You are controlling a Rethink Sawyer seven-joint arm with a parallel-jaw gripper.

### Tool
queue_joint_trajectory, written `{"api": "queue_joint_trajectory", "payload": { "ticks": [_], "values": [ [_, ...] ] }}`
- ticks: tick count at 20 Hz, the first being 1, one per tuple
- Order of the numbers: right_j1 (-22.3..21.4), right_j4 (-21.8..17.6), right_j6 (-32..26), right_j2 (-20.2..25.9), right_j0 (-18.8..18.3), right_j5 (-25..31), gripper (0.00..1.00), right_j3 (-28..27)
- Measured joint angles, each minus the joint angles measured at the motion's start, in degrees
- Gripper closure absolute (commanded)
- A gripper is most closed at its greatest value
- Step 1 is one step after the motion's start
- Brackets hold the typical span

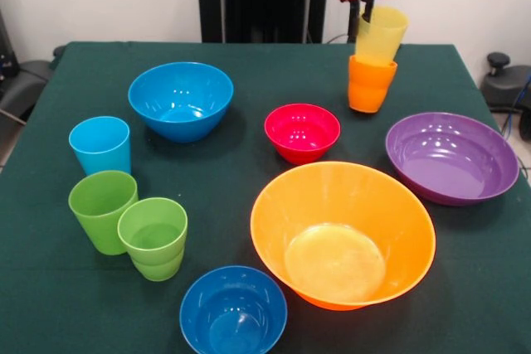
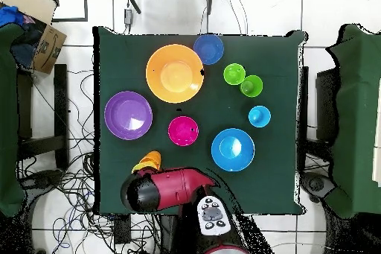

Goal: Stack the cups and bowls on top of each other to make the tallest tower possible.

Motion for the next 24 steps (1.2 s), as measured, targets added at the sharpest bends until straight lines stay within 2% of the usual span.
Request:
{"api": "queue_joint_trajectory", "payload": {
  "ticks": [9, 24],
  "values": [
    [0.01, 0.0, 0.0, 0.83, -1.44, -4.09, 1.0, 0.07],
    [0.0, -0.13, 0.0, -0.08, -0.43, -4.37, 1.0, 0.07]
  ]
}}
